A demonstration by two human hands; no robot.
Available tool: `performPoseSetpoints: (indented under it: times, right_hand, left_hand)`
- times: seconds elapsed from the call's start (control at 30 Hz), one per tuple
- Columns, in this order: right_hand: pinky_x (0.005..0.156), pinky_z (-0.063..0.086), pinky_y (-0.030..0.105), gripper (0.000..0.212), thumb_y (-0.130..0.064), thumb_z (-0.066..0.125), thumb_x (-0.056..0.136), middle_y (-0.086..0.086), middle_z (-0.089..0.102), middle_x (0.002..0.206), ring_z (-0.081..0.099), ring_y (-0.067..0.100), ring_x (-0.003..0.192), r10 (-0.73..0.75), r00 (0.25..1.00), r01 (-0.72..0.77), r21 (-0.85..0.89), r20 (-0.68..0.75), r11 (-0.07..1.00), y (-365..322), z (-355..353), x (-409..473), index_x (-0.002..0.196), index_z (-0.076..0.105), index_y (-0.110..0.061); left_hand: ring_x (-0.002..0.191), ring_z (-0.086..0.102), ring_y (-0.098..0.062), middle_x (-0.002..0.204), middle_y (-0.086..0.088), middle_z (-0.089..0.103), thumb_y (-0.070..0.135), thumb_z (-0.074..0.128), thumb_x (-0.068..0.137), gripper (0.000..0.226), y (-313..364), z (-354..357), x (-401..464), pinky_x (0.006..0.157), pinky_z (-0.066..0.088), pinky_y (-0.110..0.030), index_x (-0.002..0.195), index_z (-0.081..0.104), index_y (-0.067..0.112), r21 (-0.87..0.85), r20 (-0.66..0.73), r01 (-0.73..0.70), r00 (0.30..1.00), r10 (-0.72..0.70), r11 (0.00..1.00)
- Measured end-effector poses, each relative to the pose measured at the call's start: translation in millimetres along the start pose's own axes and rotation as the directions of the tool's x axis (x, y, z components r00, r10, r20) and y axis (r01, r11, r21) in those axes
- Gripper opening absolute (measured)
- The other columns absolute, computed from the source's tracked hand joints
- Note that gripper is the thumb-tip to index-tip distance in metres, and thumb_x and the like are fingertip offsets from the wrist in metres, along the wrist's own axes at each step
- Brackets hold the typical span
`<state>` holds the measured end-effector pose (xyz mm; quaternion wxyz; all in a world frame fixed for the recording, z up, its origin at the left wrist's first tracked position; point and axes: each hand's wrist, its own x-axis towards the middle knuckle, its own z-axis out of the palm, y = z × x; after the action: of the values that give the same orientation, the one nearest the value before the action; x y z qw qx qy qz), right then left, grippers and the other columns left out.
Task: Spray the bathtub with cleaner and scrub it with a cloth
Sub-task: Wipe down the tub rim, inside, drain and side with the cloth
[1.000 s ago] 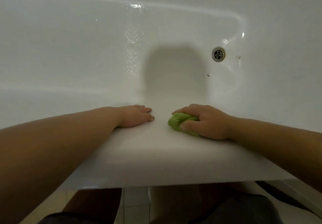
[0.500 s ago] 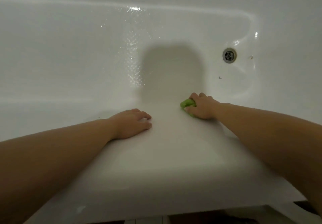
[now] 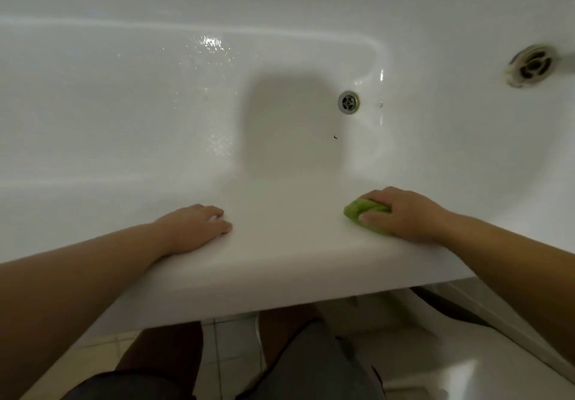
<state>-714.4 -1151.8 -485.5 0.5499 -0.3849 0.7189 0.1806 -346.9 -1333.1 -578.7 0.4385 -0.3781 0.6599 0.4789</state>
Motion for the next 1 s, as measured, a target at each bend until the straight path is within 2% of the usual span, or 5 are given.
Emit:
performPoseSetpoints:
  times: [0.13,0.33,0.63,0.8,1.0]
  right_hand:
    - [0.104,0.044,0.051,0.056,-0.073,0.044,0.091,-0.001,0.053,0.130,0.055,0.027,0.119,0.030,0.999,-0.032,-0.074,-0.029,0.997,-31,17,13,0.140,0.046,-0.047]
    - [0.092,0.042,0.031,0.047,-0.060,0.060,0.090,-0.016,0.054,0.123,0.055,0.006,0.109,-0.231,0.968,0.219,0.122,0.095,0.968,-47,9,-21,0.135,0.052,-0.049]
    - [0.105,0.040,0.036,0.044,-0.051,0.056,0.100,-0.007,0.051,0.130,0.053,0.015,0.117,-0.333,0.930,0.323,0.085,0.154,0.942,-130,56,74,0.142,0.048,-0.042]
    - [0.111,0.040,0.044,0.058,-0.061,0.053,0.098,0.010,0.048,0.139,0.051,0.035,0.129,-0.180,0.975,0.188,-0.061,0.128,0.980,-145,82,182,0.148,0.042,-0.034]
    - [0.115,0.035,0.051,0.063,-0.067,0.049,0.095,0.010,0.039,0.152,0.042,0.040,0.137,-0.115,0.992,0.121,-0.126,0.053,0.985,-170,107,235,0.151,0.037,-0.039]
  left_hand:
    - [0.143,0.042,-0.022,0.158,0.001,0.043,0.057,0.048,0.102,0.050,24,0,-25,0.118,0.030,-0.036,0.148,0.049,0.038,-0.040,-0.006,-0.044,0.999,0.044,0.998]
    - [0.139,0.047,-0.019,0.150,0.003,0.053,0.047,0.054,0.102,0.036,0,-10,-49,0.113,0.033,-0.032,0.137,0.060,0.042,-0.111,-0.053,-0.026,0.998,0.020,0.993]
    - [0.156,0.021,-0.017,0.168,0.001,0.027,0.055,0.042,0.105,0.057,-74,-19,-13,0.126,0.011,-0.032,0.157,0.037,0.034,-0.020,0.031,0.061,0.998,-0.060,0.998]
    - [0.153,0.028,-0.020,0.166,0.000,0.031,0.071,0.042,0.092,0.073,-87,-17,19,0.126,0.018,-0.035,0.156,0.039,0.036,-0.016,0.014,0.040,0.999,-0.040,0.999]
    - [0.152,0.028,-0.025,0.166,-0.004,0.029,0.059,0.043,0.103,0.060,-96,-14,39,0.124,0.021,-0.033,0.157,0.035,0.035,-0.004,-0.002,0.087,0.996,-0.087,0.996]
